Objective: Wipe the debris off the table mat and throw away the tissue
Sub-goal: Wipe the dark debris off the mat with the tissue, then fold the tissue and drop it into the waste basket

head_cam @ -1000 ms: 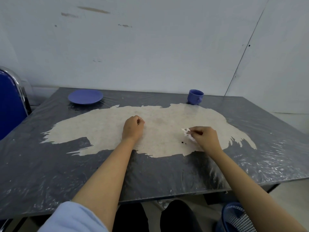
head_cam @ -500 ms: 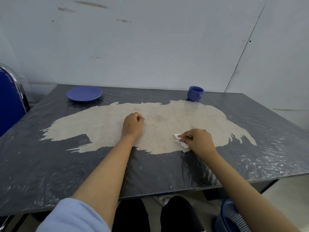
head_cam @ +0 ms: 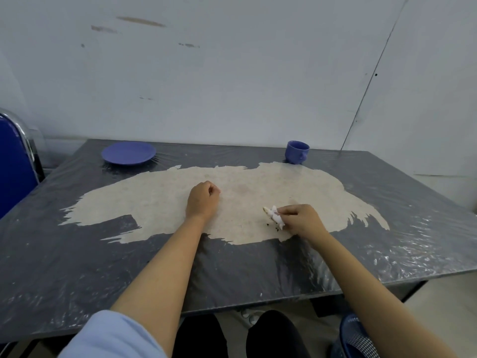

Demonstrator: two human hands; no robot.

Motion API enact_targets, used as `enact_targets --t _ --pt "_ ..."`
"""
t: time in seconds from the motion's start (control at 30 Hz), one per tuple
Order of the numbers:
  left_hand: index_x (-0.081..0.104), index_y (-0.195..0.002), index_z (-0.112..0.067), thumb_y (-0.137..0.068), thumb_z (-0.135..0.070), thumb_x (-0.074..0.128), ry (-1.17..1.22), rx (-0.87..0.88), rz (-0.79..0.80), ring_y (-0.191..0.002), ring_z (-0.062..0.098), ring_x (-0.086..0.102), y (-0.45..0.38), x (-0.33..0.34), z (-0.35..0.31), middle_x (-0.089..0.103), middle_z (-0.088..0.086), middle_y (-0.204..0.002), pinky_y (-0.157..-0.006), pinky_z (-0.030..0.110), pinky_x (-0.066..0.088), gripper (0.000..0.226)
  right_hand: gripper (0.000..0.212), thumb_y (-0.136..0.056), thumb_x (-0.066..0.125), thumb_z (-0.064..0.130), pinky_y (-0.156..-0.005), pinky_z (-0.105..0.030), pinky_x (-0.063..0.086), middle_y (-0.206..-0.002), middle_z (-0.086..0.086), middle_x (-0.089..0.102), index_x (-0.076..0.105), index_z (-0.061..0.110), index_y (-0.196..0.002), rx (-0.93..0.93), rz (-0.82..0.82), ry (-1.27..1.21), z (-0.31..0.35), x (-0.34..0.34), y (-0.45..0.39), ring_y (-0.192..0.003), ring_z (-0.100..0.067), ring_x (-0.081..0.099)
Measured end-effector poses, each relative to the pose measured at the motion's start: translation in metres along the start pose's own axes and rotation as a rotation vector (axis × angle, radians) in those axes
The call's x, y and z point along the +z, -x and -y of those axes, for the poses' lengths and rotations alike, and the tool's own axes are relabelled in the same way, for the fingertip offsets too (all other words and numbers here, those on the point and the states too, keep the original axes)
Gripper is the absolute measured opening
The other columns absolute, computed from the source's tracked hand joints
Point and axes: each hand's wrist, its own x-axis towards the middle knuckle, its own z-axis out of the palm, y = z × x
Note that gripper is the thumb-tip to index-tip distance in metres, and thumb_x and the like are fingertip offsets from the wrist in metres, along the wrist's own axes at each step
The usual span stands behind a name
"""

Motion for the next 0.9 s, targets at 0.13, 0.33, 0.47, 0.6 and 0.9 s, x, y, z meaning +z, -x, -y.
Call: enact_targets --t 0.13,0.33,0.47,0.6,0.9 --pt "0.069 -0.098 -0.009 -0.095 -0.018 0.047 0.003 -0.006 0.009 -0.091 0.016 0.060 0.000 0.000 -0.001 0.067 0.003 -0.100 -0.074 0.022 0.043 0.024 0.029 -0.092 0.058 -0.001 -0.084 -0.032 0.054 -0.103 -0.015 0.068 0.064 -0.006 -0.120 0.343 0.082 -0.567 0.014 -0.007 -0.017 -0.081 -0.021 0.064" --pt "0.069 -0.097 -0.008 -0.096 -0.026 0.049 -0.018 -0.088 0.069 -0.084 0.016 0.057 -0.008 -0.001 -0.005 0.064 0.002 -0.093 -0.068 0.023 0.041 0.027 0.032 -0.093 0.055 -0.001 -0.083 -0.032 0.051 -0.092 -0.009 0.066 0.060 -0.006 -0.125 0.411 0.148 -0.632 0.016 -0.012 -0.024 -0.082 -0.018 0.063" --pt "0.072 -0.097 -0.012 -0.099 -0.039 0.042 -0.011 -0.056 0.259 -0.091 0.019 0.061 -0.015 -0.007 -0.032 0.068 0.000 -0.098 -0.078 0.030 0.044 0.041 0.033 -0.095 0.052 -0.001 -0.072 -0.029 0.058 -0.099 -0.012 0.066 0.057 -0.005 -0.127 0.439 0.173 -0.713 0.013 -0.020 -0.027 -0.086 -0.020 0.063" --pt "0.070 -0.103 -0.010 -0.099 -0.054 0.029 0.383 -0.201 0.595 -0.090 0.019 0.065 -0.001 0.007 -0.069 0.072 0.005 -0.104 -0.087 0.035 0.049 0.060 0.033 -0.094 0.055 0.002 -0.060 -0.023 0.061 -0.112 -0.016 0.064 0.056 -0.004 -0.127 0.437 0.180 -0.839 0.014 -0.016 -0.031 -0.087 -0.020 0.064" --pt "0.069 -0.091 -0.020 -0.096 -0.063 0.021 0.469 -0.336 0.685 -0.075 0.017 0.069 0.016 0.023 -0.082 0.075 0.000 -0.093 -0.070 0.029 0.045 0.065 0.021 -0.097 0.046 -0.002 -0.063 -0.020 0.059 -0.104 -0.011 0.064 0.063 0.006 -0.105 0.338 0.218 -0.926 0.014 0.003 -0.036 -0.089 -0.019 0.061"
